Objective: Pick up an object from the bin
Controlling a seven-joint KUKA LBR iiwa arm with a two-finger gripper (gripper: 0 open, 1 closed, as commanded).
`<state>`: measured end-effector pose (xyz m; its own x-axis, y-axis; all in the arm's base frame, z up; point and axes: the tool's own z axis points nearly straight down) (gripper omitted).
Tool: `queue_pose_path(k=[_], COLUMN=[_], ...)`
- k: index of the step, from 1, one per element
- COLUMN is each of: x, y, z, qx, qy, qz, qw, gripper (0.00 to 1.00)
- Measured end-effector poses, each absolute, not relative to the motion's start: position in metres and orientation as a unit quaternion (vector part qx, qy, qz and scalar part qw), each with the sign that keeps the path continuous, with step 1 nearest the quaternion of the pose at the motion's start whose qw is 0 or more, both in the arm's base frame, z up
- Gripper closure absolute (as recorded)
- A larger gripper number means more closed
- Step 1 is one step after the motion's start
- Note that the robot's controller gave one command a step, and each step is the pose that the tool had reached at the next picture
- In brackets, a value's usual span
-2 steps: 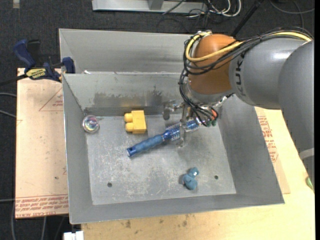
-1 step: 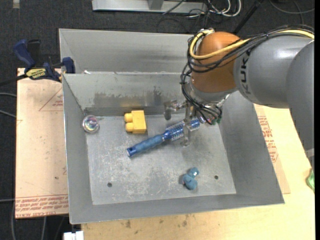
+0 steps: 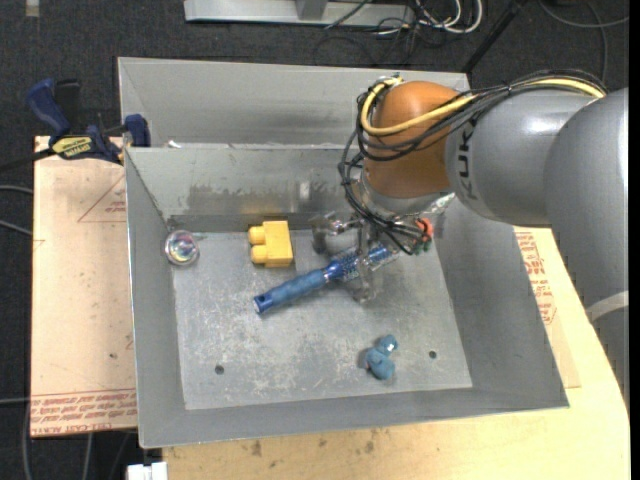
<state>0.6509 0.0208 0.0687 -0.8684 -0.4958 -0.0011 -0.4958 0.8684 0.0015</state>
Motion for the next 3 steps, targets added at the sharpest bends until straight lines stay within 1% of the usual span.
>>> queue_pose_path(k=[1, 2, 3], x=[0.652, 0.651, 0.653], y=[0.021, 0.021, 0.022], z=[0.069, 0.069, 0.118], qx=[-0.255, -0.255, -0.255], qy=[0.967, 0.967, 0.967], qz=[0.002, 0.002, 0.000], qw=[0.002, 0.002, 0.004], gripper=[0.00, 1.00, 1.00])
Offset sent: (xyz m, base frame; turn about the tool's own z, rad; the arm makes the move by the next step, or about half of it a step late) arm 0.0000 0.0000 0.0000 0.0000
